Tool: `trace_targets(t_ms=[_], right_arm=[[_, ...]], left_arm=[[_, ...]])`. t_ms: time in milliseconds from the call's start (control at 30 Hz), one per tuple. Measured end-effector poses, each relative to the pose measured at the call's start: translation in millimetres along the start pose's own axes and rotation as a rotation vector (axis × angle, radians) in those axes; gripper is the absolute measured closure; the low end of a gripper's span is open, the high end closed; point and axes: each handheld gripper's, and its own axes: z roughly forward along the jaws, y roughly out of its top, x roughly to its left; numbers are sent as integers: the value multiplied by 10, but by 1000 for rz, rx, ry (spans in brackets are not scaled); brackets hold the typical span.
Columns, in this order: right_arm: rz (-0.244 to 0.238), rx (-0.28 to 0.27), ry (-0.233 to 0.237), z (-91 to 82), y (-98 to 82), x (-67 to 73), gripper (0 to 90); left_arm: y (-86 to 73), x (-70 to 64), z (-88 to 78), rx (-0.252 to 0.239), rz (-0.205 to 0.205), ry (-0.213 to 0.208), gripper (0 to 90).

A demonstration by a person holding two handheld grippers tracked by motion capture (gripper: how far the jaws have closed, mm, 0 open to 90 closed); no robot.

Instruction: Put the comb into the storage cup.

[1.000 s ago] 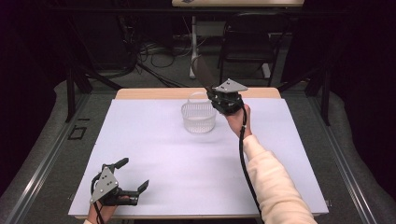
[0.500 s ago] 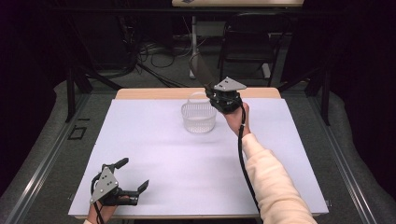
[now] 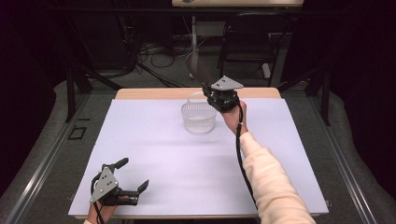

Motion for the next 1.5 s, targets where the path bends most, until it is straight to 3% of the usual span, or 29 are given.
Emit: trace_targets(t_ms=[433, 1500], right_arm=[[-23, -15, 11, 35, 78, 36, 725], [-31, -1, 32, 189, 35, 105, 725]], left_arm=[[1, 2, -5, -2, 1, -2, 0], [0, 0, -7, -3, 0, -3, 0]])
